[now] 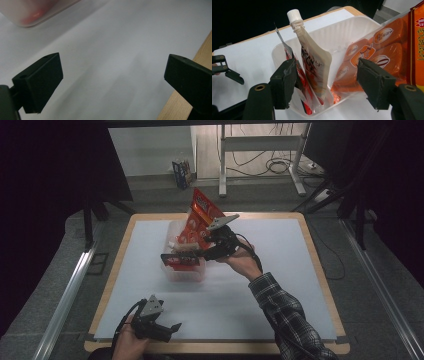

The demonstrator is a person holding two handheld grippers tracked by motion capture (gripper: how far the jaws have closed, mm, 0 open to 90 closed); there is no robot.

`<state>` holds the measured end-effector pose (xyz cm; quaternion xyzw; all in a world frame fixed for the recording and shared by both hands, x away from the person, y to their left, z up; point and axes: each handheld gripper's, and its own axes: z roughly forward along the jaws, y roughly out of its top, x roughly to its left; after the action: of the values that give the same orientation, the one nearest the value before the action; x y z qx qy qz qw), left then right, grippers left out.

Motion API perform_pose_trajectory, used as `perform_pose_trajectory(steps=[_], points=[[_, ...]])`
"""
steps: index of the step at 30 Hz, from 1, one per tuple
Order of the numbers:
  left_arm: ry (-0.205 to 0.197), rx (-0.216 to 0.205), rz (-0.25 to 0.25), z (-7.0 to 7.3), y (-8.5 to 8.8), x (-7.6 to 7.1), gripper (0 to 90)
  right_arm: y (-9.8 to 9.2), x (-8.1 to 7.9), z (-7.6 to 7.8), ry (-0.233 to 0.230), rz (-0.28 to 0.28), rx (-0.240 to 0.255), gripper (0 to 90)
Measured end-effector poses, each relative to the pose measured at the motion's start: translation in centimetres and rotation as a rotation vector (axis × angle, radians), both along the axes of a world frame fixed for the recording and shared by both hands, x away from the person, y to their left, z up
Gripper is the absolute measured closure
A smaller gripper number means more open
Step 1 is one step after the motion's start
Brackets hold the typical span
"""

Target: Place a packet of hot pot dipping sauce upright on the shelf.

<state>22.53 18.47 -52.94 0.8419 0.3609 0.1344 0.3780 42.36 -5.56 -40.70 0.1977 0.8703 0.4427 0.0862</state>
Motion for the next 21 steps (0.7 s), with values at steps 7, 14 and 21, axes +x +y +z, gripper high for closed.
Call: perform_pose_trajectory(steps=[7,14,21], points=[[-0.004,-0.002,0.0,0.0,0.0,0.0,1.9,-0.4,-0.2,0.2,-0.005,-0.004,-0.001,29.4],[-0.007,-0.003,0.001,0.0,0.0,0.0,1.9,-1.2,-0.6,0.3,-0.002,-0.012,0.008,26.3],[-0.011,-0.001,0.004,0.0,0.0,-0.1,2.0,-2.0,-0.9,0.4,-0.002,-0.03,0.026,22.4]])
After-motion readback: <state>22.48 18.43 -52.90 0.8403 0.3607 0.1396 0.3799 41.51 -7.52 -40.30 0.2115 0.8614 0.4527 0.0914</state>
